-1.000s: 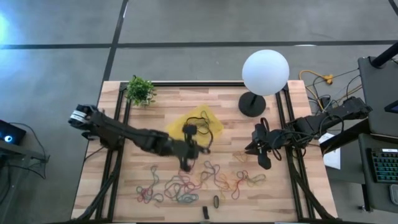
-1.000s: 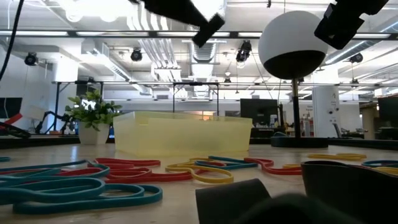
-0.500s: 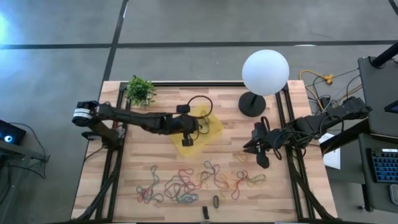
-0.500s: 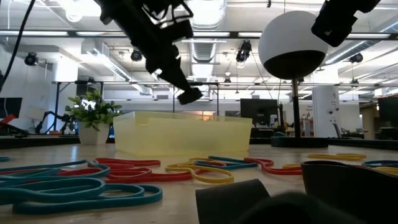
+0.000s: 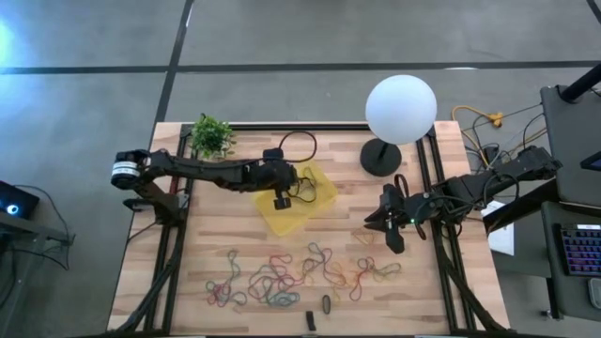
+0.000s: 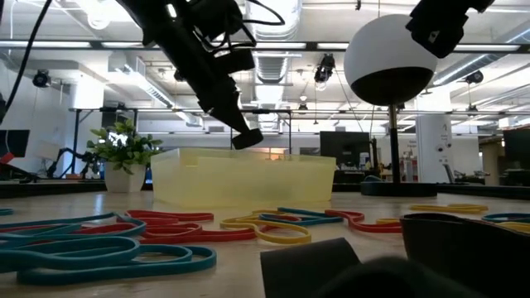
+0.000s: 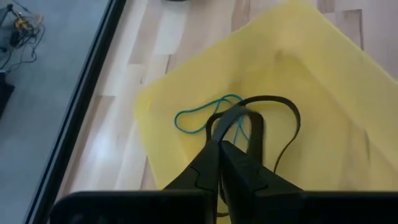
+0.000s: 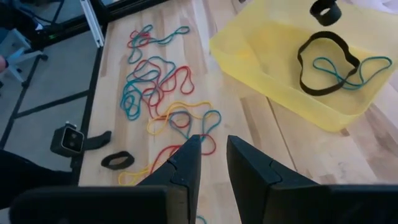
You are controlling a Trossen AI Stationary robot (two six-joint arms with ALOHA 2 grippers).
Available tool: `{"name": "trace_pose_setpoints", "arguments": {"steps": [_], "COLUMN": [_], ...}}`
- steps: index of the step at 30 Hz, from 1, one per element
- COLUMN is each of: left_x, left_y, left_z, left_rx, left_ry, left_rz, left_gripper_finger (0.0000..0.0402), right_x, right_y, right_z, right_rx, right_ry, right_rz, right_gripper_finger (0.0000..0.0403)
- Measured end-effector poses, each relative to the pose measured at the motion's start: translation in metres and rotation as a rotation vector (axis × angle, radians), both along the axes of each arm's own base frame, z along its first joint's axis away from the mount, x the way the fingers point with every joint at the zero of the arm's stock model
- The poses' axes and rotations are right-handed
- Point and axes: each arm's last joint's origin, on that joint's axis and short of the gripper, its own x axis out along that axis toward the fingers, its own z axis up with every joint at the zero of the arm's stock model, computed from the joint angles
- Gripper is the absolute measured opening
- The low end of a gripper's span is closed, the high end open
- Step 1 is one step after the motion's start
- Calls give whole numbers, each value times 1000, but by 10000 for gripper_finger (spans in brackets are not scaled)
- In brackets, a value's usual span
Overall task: Pick and place rubber bands into bin
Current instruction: Put the black rubber band into the yellow bin, then put the yellow rubber band into the yellow bin
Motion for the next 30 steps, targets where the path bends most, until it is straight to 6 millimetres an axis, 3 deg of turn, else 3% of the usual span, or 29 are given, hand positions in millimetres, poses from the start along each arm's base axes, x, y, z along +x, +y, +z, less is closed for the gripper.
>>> {"name": "trace_pose_setpoints", "arguments": {"steps": [7, 17, 23, 30], "left_x": [-1, 0, -7, -39], "left_y": [1, 0, -14, -35], "left_z": [-1, 3, 31, 61], "left_rx": [4, -12, -194, -341], "left_ry": [11, -3, -113, -139], "left_rz": [-20, -19, -155, -240], "left_gripper_finger": [11, 97, 109, 109], "right_x": [1, 4, 28, 71], "right_y": [0, 1, 16, 42], "right_z": [1, 1, -10, -46], "right_rx": [2, 7, 50, 92], "right_ry": [-12, -59, -65, -45], "right_rz": [-3, -19, 101, 216], "right_gripper_finger": [68, 68, 68, 68]}}
